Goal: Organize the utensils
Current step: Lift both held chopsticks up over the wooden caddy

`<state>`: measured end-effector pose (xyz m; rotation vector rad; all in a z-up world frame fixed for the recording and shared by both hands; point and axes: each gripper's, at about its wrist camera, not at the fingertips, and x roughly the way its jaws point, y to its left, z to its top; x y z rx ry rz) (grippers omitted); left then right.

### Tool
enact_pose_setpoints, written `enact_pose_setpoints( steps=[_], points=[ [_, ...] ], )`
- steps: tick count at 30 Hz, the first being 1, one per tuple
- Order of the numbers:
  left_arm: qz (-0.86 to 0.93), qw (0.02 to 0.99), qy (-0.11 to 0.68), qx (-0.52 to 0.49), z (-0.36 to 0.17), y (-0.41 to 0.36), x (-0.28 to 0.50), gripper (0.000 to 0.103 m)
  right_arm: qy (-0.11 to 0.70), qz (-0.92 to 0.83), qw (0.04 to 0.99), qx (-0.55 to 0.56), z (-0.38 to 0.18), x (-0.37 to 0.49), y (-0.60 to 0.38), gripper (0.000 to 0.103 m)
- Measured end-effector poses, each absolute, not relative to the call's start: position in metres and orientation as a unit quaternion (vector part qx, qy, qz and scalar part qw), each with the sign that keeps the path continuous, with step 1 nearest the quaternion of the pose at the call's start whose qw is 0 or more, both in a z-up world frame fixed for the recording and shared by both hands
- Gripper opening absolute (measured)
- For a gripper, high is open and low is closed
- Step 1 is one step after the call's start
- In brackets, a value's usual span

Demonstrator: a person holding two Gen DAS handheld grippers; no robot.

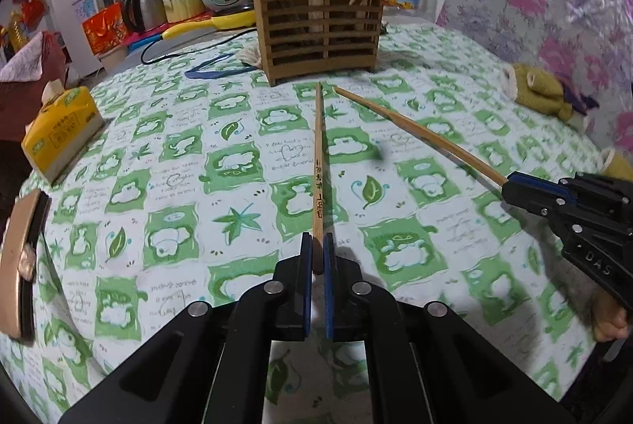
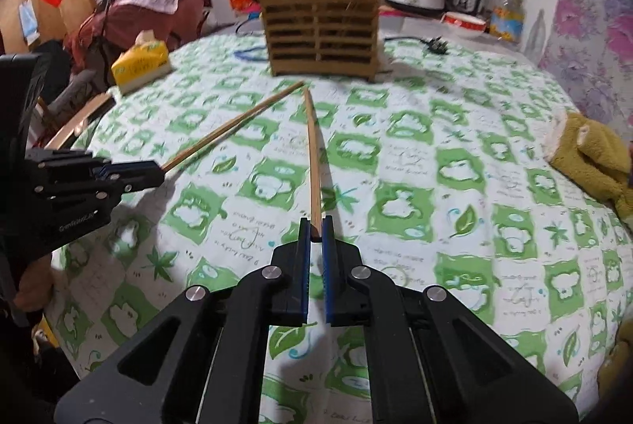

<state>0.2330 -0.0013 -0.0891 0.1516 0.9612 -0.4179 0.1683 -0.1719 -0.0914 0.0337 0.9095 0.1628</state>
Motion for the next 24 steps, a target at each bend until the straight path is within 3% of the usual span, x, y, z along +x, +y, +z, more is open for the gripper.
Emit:
enact_pose_setpoints(
  steps=[5,14,24],
  points=[
    [-0.191,0.878,0.434,0.062,-0.057,0.004,0.216,0.006,0.408,0.065,0.91,0.021,-0.069,0.157,-0.175,0.006],
    [-0.201,0.909,0.363,0.034,0.036,0.01,0.201,0.006,0.31,0.072,0.948,0.015,0.03,0.131,-0.18,0.006],
    [-0.221,0.913,0.341,0.036,0.091,-0.011,0.226,0.006,0.295,0.082,0.952,0.028,0.074,0.155,-0.188,0.006]
  ],
)
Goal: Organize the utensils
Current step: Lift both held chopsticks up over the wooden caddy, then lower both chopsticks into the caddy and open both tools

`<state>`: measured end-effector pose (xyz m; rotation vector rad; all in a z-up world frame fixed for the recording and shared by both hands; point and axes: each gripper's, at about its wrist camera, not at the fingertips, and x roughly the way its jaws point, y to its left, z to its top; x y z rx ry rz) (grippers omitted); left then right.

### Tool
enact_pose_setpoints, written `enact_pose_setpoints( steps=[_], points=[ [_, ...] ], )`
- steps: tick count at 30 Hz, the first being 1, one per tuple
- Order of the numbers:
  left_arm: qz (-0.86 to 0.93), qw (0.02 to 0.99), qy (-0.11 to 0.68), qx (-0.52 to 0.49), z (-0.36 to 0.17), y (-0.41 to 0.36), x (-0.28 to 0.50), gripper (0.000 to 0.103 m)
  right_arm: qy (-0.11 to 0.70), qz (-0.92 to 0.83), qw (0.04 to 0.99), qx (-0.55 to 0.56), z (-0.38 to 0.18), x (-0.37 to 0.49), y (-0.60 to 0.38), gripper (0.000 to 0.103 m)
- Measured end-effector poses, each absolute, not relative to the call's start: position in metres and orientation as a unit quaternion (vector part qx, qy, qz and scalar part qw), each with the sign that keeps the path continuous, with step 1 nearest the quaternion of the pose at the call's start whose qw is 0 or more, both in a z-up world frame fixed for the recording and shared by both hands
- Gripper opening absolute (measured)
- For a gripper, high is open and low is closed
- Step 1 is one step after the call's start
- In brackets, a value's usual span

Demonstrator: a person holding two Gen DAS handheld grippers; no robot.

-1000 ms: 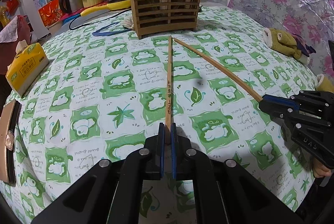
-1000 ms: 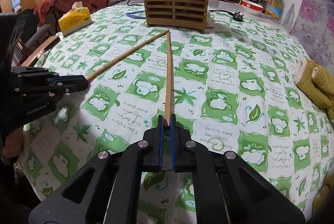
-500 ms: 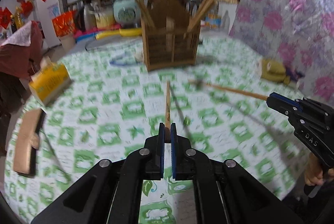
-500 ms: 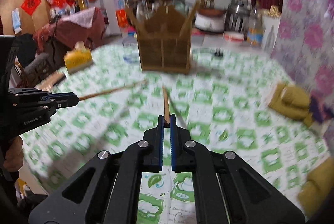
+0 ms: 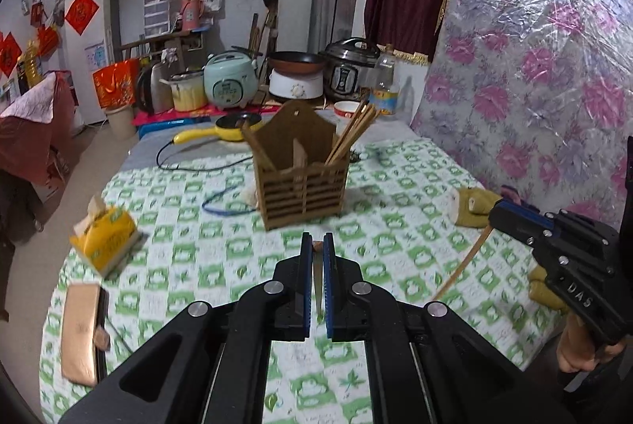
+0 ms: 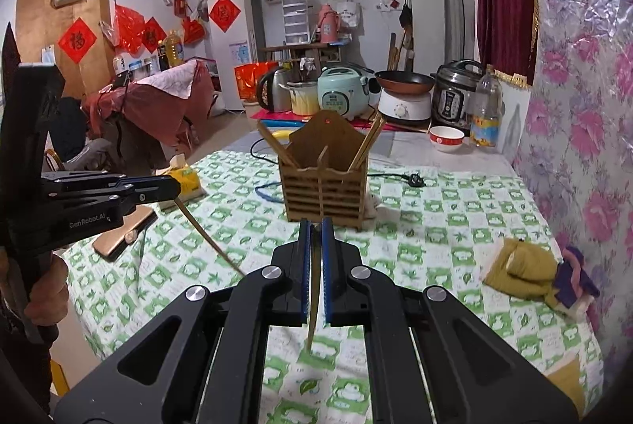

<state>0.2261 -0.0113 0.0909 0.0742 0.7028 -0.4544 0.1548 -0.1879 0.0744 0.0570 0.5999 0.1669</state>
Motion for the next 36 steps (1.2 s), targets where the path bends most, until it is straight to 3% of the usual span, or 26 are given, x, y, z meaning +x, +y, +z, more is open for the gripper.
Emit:
enact_pose_setpoints(
  steps=[10,16,23,28,31,33,36],
  points=[
    [-0.216,0.934,0.284,0.037,0.157,-0.04,0.284,0.006,0.254,0.071,0.963,0.05,0.116,0.22,-0.197,0.006],
    [-0.193,0.946,0.258,0.028,0.182,-0.049,0.334,0.006,0.19,0.047,0.978,0.068,0.15,0.265,-0.2,0.006],
    [-0.167,0.955,0.245,0.021,0.17,-0.052,0.384,0.006,0.134,0.02,0.988,0.078,0.152,0.311,-0.199,0.006],
    [-0.158,0.946,0.282,0.017,0.128,-0.05,0.419,0.006,0.18,0.023,0.98,0.084,0.107,0.354,-0.198,0.009],
    [-0.153,0.939,0.308,0.011,0.11,-0.043,0.43,0.021,0.228,0.016,0.97,0.083,0.076,0.374,-0.2,0.011],
    [-0.147,0.94,0.307,0.002,0.108,-0.034,0.426,0.043,0.234,0.015,0.968,0.089,0.073,0.373,-0.203,0.011],
    [-0.138,0.943,0.302,-0.009,0.116,-0.022,0.413,0.052,0.228,0.01,0.969,0.09,0.079,0.359,-0.206,0.014]
  ],
)
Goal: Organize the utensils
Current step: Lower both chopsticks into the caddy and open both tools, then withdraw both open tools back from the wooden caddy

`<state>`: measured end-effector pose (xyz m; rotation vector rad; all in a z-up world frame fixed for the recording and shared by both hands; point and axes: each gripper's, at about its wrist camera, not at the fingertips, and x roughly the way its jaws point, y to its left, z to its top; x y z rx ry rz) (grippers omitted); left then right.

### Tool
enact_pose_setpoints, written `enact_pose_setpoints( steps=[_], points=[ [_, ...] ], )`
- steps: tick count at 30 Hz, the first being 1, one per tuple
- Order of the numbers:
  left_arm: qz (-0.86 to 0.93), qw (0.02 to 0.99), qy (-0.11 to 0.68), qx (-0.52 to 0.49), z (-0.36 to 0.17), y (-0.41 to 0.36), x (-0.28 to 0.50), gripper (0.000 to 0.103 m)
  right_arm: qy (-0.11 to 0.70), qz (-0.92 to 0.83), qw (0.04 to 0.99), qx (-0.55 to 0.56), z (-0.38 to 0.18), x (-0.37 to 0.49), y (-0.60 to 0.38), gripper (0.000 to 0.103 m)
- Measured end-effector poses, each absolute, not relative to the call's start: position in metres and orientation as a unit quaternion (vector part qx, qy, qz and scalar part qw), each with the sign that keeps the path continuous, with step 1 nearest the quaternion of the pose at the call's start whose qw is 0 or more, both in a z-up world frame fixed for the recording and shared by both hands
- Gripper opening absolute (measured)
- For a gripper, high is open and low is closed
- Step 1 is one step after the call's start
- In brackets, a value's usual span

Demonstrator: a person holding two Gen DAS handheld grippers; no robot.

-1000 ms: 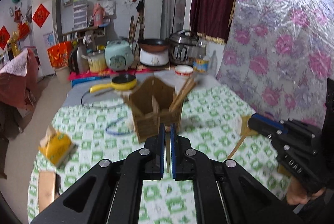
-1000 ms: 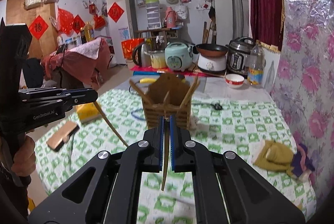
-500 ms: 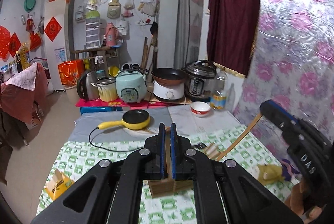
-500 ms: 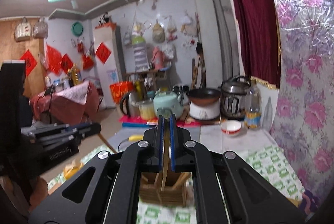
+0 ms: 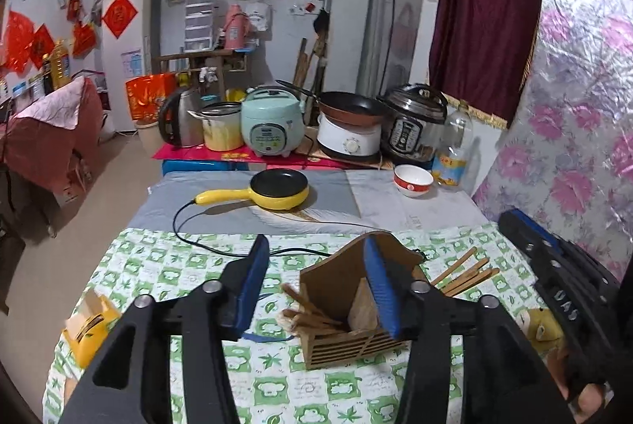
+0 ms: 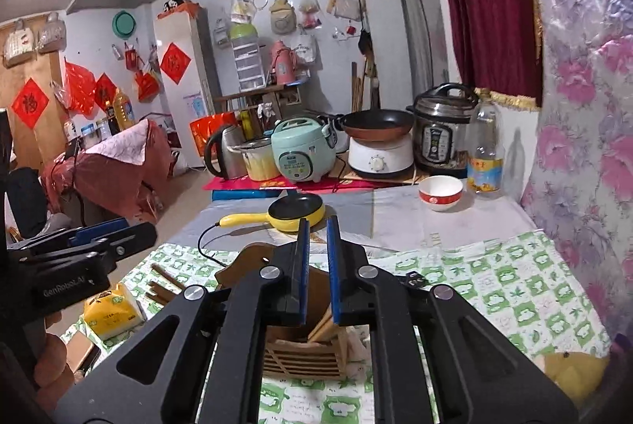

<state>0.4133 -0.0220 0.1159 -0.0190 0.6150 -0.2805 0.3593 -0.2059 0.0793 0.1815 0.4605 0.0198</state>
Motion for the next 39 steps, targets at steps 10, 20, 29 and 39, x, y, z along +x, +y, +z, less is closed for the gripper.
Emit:
enact_pose_setpoints(
  steps=[10,20,29,39],
  points=[
    [-0.114,0.954,0.275,-0.034,0.154,0.009,0.322,0.082,0.197,0.02,0.976,0.095,0.127,0.261,-0.201,0.031],
    [-0.087,0.97,0.228,-0.008,0.146,0.014,0.165,0.094,0.18,0.007,0.98,0.082,0.121,0.123,-0.184,0.043],
    [-0.058,0.977,0.207,0.009,0.103,0.021,0.025,0.096,0.185,-0.007,0.98,0.078,0.071,-0.002,-0.179,0.058],
    [-0.044,0.982,0.183,0.032,0.091,0.018,-0.02,0.097,0.175,-0.039,0.981,0.081,0.078,-0.034,-0.183,0.08]
  ],
)
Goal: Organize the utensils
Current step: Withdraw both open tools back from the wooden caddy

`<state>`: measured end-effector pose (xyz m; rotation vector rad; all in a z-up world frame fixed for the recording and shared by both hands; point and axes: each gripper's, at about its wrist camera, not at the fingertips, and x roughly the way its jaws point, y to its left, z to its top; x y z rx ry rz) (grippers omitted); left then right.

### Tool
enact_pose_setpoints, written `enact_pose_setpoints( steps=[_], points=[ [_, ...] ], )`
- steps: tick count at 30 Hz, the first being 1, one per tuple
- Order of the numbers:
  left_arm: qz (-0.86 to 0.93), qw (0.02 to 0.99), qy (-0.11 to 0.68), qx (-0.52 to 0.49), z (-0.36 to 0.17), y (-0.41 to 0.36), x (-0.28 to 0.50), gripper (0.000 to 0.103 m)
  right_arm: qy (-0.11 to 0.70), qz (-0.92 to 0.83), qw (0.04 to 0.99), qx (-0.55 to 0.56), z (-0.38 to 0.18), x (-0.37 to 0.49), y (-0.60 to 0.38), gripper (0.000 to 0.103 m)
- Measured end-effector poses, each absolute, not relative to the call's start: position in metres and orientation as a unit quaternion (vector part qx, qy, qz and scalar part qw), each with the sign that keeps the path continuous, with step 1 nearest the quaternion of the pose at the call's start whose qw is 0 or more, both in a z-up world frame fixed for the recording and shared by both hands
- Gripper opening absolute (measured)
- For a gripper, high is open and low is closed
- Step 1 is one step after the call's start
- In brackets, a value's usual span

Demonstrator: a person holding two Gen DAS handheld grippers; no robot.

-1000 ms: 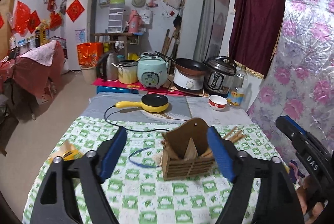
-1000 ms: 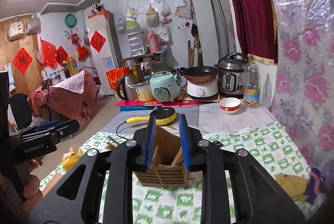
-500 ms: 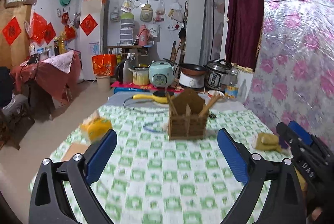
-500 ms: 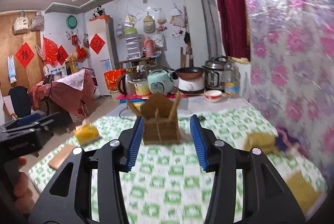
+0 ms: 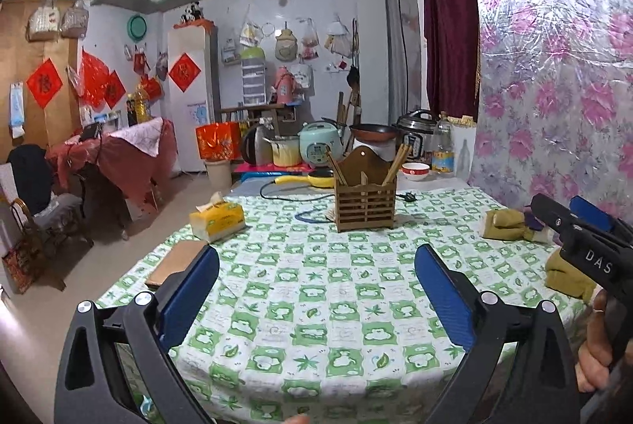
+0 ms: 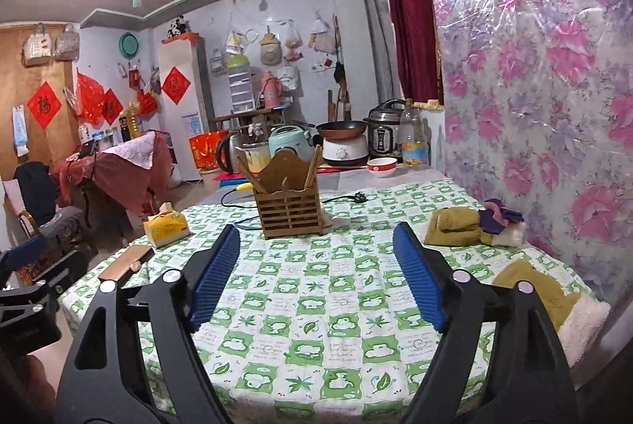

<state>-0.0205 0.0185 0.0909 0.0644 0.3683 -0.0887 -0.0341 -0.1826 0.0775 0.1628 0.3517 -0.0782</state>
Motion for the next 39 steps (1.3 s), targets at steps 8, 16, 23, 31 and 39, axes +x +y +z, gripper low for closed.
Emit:
enact_pose_setpoints(
  steps=[8,16,23,31,39],
  points=[
    [-0.03,0.981,0.189,0.045,0.076,0.018,-0.012,0.097,0.208,-0.041,0.975,0.065,0.054,-0.014,-0.168,0.086],
    [-0.023,0.976,0.208,0.057,0.061,0.015,-0.001,0.097,0.224,-0.041,0.972,0.056,0.045,-0.007,-0.163,0.088],
    [-0.024,0.975,0.212,0.054,0.058,0.015,0.002,0.097,0.223,-0.049,0.973,0.046,0.043,-0.007,-0.16,0.09],
    [-0.032,0.974,0.221,0.037,0.054,0.023,0.006,0.097,0.224,-0.046,0.972,0.044,0.042,-0.008,-0.159,0.091],
    [-0.032,0.974,0.224,0.024,0.054,0.028,0.007,0.097,0.223,-0.045,0.973,0.037,0.042,-0.011,-0.155,0.091]
  ],
)
